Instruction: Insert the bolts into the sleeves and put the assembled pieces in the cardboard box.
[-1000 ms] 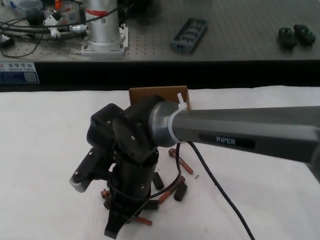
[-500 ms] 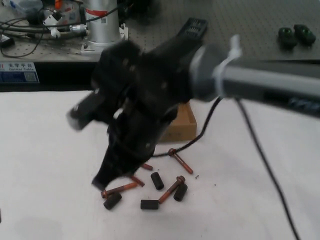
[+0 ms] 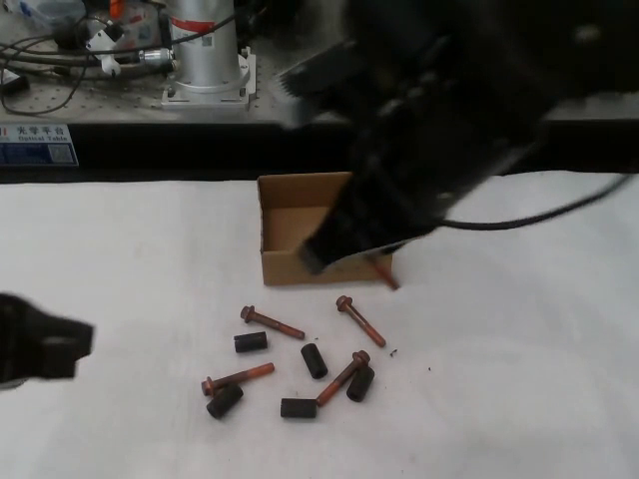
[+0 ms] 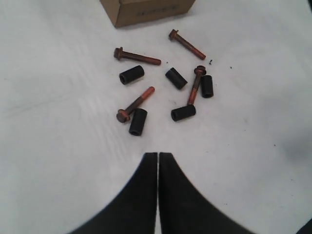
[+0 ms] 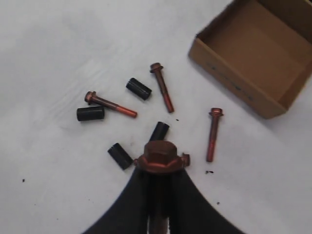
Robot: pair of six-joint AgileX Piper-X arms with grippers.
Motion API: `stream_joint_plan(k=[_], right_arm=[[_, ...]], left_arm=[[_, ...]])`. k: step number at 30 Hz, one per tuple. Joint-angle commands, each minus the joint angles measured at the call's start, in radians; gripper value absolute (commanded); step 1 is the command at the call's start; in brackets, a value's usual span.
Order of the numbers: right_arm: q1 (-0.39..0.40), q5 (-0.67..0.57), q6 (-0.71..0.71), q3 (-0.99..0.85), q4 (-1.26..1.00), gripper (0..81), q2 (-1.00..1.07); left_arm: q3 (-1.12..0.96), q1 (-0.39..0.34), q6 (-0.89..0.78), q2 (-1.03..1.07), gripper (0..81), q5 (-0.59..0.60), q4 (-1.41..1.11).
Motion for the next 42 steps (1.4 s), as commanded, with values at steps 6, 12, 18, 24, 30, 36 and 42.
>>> stream_joint_plan(k=[6,12,18,24,30,36,42], right_arm=[[-0.05,0.05,0.024,0.134,-0.034,3.9,-0.184],[-0.108,0.062,0.074,0.301,-0.034,3.9,-0.39],[-0.148,0.064,0.114,0.43,-0.025,3.9,-0.569],[-0.151,0.064,0.136,0.493,0.033,3.9,-0.701],[-0.151,0.064,0.136,0.495,0.056,3.9,-0.76],[-0.151,0.064,0.136,0.495,0.05,3.9,-0.765],[-0.151,0.064,0.136,0.495,0.05,3.9,-0.765]], left_arm=[[-0.156,-0.216,-0.019,0.247,0.6,-0.124,0.042],[-0.214,-0.332,-0.017,0.401,0.6,-0.158,0.033],[-0.348,-0.391,0.068,0.578,0.6,-0.213,0.075],[-0.413,-0.395,0.175,0.653,0.6,-0.193,0.021],[-0.413,-0.395,0.185,0.663,0.6,-0.284,-0.004],[-0.476,-0.398,0.248,0.718,9.0,-0.354,0.118],[-0.533,-0.398,0.199,0.766,33.2,-0.466,0.197]])
